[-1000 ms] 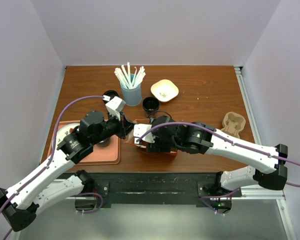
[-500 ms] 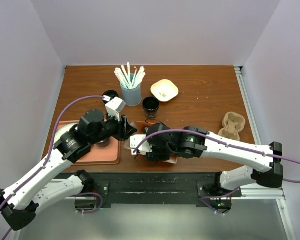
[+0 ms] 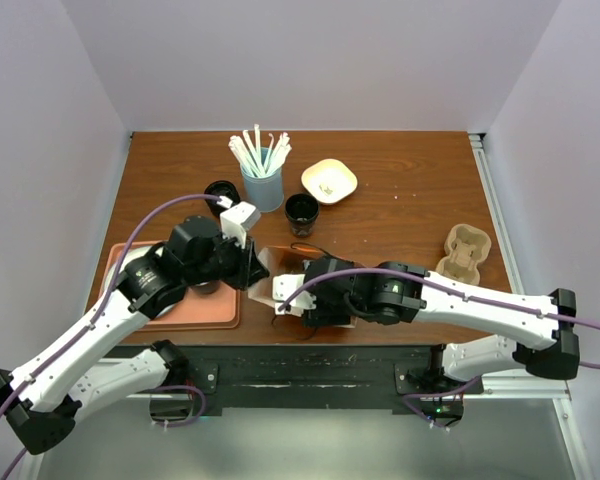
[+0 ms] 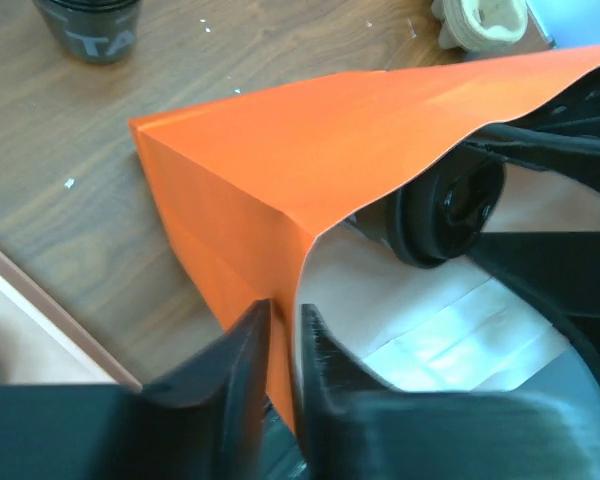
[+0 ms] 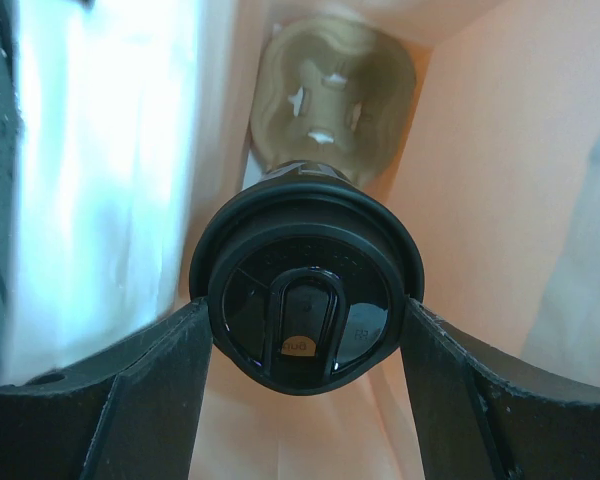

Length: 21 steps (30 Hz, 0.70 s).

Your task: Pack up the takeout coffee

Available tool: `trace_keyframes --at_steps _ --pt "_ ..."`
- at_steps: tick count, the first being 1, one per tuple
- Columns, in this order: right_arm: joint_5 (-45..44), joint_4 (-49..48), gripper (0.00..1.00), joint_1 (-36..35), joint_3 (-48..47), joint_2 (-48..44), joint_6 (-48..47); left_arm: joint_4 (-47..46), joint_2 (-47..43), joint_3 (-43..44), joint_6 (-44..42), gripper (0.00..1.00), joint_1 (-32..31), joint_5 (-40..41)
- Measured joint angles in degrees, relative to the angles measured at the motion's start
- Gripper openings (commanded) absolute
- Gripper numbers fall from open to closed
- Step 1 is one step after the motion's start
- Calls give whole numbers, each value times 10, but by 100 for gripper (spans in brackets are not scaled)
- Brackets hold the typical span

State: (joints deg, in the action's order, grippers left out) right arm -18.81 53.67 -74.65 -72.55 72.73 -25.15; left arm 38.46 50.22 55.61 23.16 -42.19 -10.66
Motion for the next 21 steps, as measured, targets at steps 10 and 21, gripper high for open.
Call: trace_keyframes --at_steps 10,21 --pt "-94 -98 41 10 75 -10 -38 -100 -1 -4 2 0 0 70" --pt "-70 -160 42 58 78 -10 -83 -147 -54 -97 19 0 -3 54"
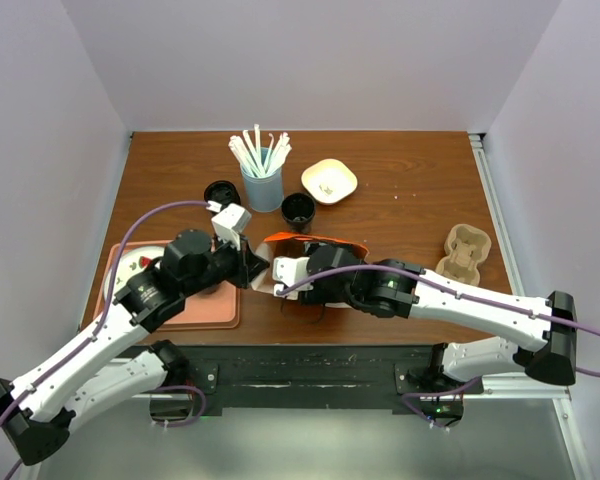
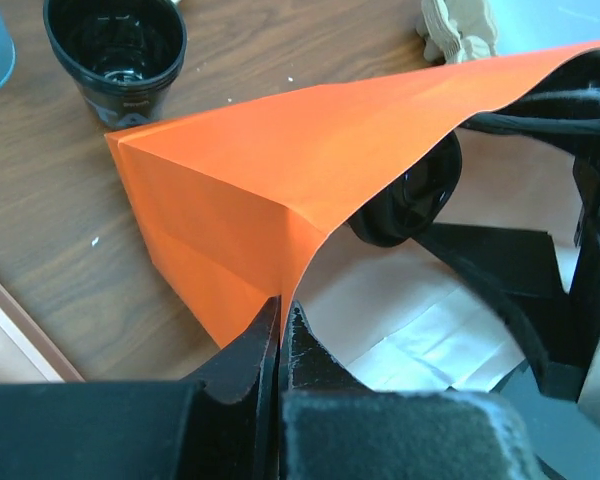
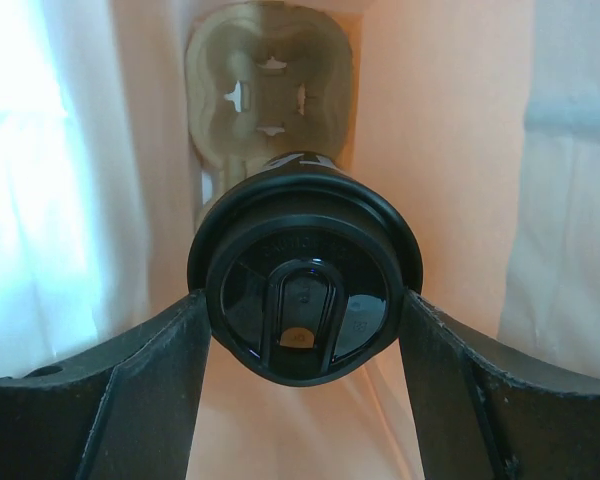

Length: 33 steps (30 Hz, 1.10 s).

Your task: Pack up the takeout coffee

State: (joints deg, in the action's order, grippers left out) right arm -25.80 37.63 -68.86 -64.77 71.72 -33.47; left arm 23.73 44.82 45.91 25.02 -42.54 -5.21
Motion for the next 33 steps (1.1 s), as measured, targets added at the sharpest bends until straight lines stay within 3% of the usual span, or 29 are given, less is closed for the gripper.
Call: trace_keyframes --at_steps 7,9,10,11,14,22,29,32,33 --pt "34 -2 42 17 31 -12 -2 -4 -18 -20 2 0 0 -18" --pt "38 1 42 18 42 -18 -2 -7 -21 -31 9 9 0 -27" --pt "41 6 42 18 46 -20 -2 -9 -23 -37 10 25 0 -33" --pt "42 9 42 18 47 -21 -2 -9 -24 -38 10 33 0 -38" --pt "42 14 42 18 47 -21 -2 -1 -22 -38 10 45 0 -44" --pt "38 23 41 18 47 -20 0 70 18 12 -2 45 -1 -28" --pt "29 24 41 18 55 -20 5 76 44 52 -20 48 -2 -25" --pt "26 28 40 18 58 -19 5 77 52 56 -27 35 -3 -30" --pt "25 30 41 18 58 -19 5 77 56 58 -32 23 -3 -31"
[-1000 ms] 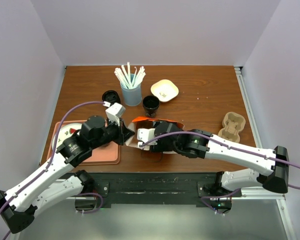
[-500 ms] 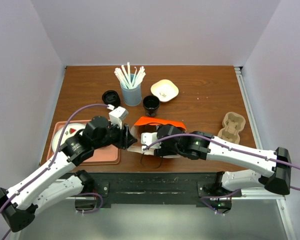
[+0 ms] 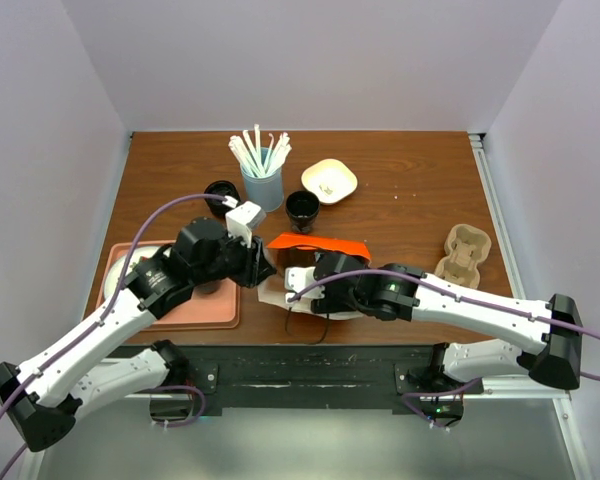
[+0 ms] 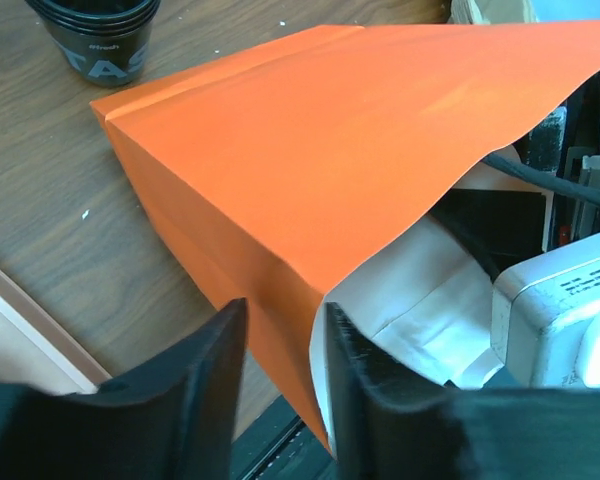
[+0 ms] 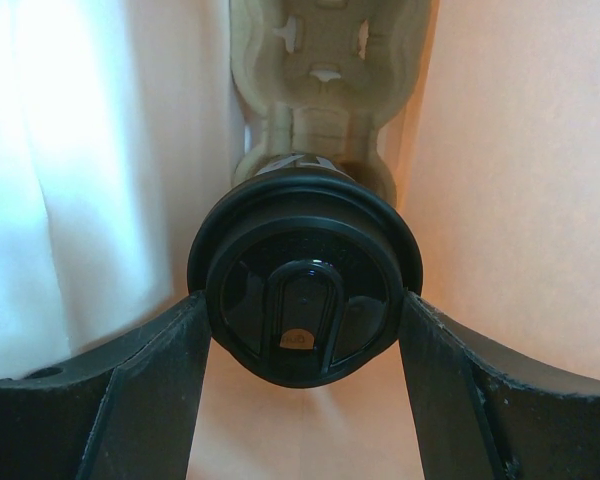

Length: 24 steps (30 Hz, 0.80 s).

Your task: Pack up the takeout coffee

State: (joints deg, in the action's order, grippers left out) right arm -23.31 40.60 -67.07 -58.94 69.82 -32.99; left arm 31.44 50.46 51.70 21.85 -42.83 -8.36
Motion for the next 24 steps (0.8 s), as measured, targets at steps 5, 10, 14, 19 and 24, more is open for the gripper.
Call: trace_keyframes --at_steps 5,10,14,19,24 --pt "-15 3 40 0 10 -3 0 -2 22 7 -4 0 0 -14" --pt "-30 -1 40 0 38 -31 0 -22 15 -5 -2 0 0 -32" --pt "-38 -17 40 0 46 -36 0 -35 1 -17 0 0 -1 -41" --pt "-44 -31 40 0 46 -25 0 -37 -3 -18 0 0 -1 -50" --pt "-45 -39 40 2 51 -21 0 -37 -7 -18 -7 0 -1 -55"
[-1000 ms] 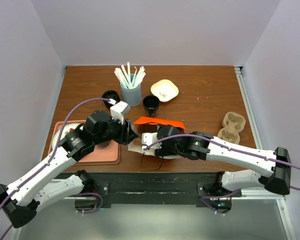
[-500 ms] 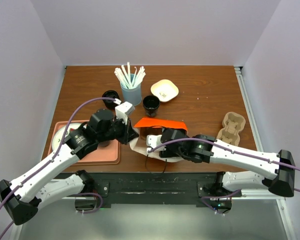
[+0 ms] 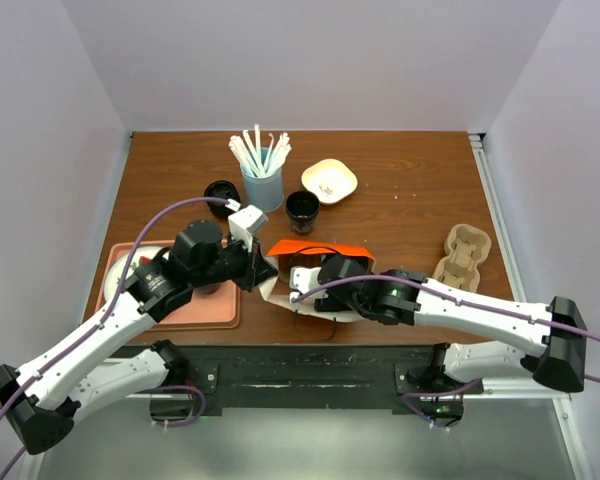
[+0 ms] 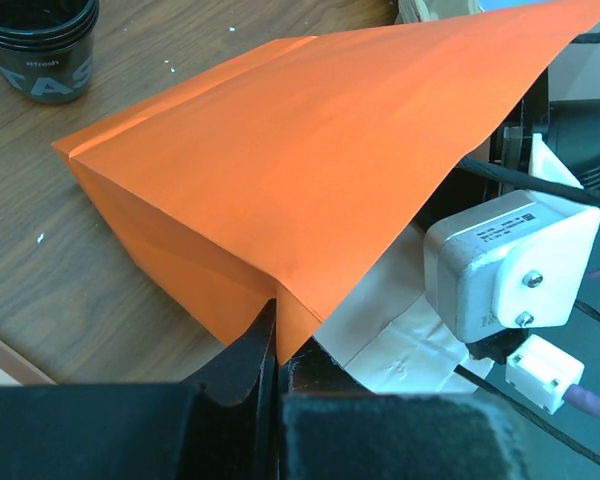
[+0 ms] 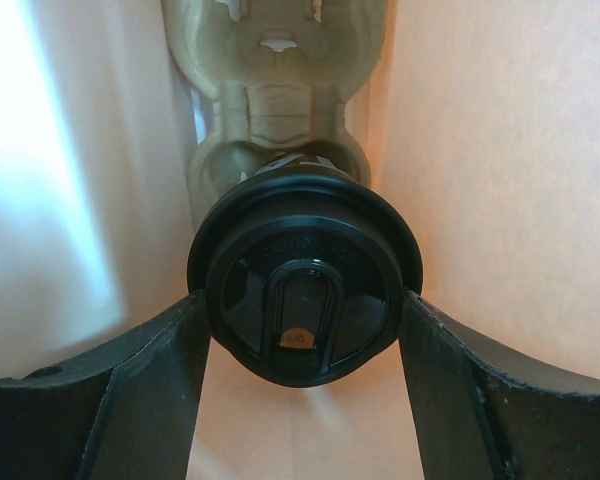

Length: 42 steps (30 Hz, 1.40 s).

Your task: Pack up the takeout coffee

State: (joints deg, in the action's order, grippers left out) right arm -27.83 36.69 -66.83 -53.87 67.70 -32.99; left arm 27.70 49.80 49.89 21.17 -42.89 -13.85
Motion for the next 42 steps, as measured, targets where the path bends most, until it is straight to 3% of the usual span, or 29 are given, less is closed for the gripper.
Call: trace_keyframes --at_steps 4,6,8,12,16,26,36,38,40,42 --pt "0 -8 40 2 0 16 0 0 -1 0 -12 0 -1 -1" --pt "0 -11 39 3 0 27 0 1 0 0 -16 14 -5 0" --pt "0 -13 39 3 0 37 0 2 0 0 -23 37 -10 0" --pt "0 -15 39 4 0 49 3 18 0 3 -21 39 -13 14" --pt "0 -19 39 5 0 47 9 44 -1 10 -7 33 -14 33" --pt "0 -35 38 5 24 23 11 72 -17 29 37 38 -14 56" --pt "0 -38 38 5 27 23 21 83 -18 62 44 26 -14 59" --pt "0 -38 38 5 27 23 22 89 -17 62 44 18 -14 57" --pt "-1 -38 38 5 27 23 24 94 -18 62 48 0 -14 57" --pt "0 -38 38 5 27 23 26 98 -21 61 49 0 -14 59"
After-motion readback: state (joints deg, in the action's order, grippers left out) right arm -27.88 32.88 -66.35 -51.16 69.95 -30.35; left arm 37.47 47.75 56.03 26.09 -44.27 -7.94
